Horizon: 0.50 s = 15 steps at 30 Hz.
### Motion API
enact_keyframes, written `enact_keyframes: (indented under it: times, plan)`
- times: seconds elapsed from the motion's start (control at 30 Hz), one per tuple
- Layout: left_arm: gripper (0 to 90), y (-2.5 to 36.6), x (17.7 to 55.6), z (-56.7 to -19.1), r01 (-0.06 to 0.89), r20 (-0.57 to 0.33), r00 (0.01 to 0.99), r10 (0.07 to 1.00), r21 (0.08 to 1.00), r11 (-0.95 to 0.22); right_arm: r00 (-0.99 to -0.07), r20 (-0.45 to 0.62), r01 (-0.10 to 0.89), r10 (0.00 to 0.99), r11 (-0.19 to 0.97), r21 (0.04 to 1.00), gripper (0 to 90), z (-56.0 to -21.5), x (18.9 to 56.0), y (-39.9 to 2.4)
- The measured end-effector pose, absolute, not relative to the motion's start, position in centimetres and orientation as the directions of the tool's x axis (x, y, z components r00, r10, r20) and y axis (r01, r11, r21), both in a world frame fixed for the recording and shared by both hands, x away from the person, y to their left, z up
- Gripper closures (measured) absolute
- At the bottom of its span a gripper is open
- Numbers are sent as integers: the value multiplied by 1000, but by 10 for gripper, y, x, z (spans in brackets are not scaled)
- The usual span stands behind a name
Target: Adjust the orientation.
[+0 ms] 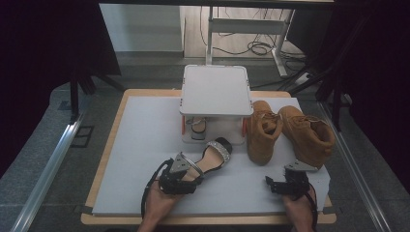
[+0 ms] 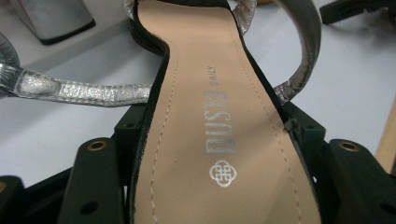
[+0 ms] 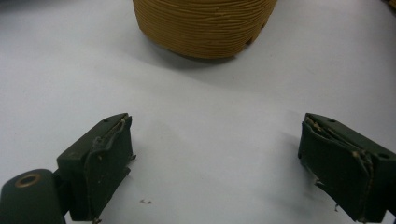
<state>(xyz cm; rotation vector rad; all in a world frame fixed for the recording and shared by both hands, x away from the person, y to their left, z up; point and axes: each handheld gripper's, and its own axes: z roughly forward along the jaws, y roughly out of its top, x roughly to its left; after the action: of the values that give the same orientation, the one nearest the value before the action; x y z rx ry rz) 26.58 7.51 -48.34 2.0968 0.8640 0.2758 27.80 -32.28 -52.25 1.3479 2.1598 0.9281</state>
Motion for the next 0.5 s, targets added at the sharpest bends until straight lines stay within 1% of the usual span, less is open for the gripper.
enact_keyframes:
  times: [0.23,0.33,0.5]
  plan:
    - [392,64,276,-481,488,-101,717,690,779,-392,-437,-9,613,900,305,729,100,-522,278,-323]
    - [392,60,282,-482,499,-117,704,700,783,-372,-437,-9,613,900,305,729,100,-522,278,-323]
    - [392,54,290,-481,503,-106,687,719,783,-365,-437,-9,613,899,305,729,100,-523,278,-323]
